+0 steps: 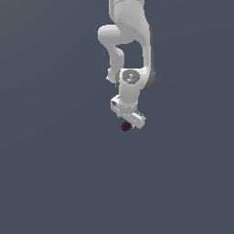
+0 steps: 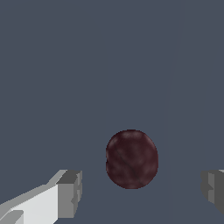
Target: Pick up the object and move it to a goal position.
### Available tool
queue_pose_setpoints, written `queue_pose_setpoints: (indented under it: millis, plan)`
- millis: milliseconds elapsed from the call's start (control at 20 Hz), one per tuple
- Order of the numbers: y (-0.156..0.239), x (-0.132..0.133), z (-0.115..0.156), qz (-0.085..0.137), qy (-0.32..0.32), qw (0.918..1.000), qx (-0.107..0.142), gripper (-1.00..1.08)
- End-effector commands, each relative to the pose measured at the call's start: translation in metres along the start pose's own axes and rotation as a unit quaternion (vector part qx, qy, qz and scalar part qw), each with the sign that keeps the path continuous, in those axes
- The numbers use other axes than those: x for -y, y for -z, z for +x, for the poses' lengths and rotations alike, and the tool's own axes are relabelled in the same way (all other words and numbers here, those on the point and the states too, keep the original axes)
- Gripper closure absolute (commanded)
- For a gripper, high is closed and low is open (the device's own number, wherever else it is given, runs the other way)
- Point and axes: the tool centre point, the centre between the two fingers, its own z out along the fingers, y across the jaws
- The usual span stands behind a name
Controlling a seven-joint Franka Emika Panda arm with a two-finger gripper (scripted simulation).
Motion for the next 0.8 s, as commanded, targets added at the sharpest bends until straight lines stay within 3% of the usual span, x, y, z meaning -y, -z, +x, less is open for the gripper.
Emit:
queue_pose_setpoints:
  millis: [0,600,650,750]
  plan:
    - [-0.008,0.000,0.000,0.000,0.000,1.0000,0.000,-0.92]
    - [-0.044,-0.001,-0.001,0.000,-0.002,1.0000,0.000,-0.92]
    - [-0.044,-0.001,-0.001,0.000,-0.002,1.0000,0.000,1.08]
    - [-0.044,-0.001,-0.001,0.000,-0.002,1.0000,0.000,1.08]
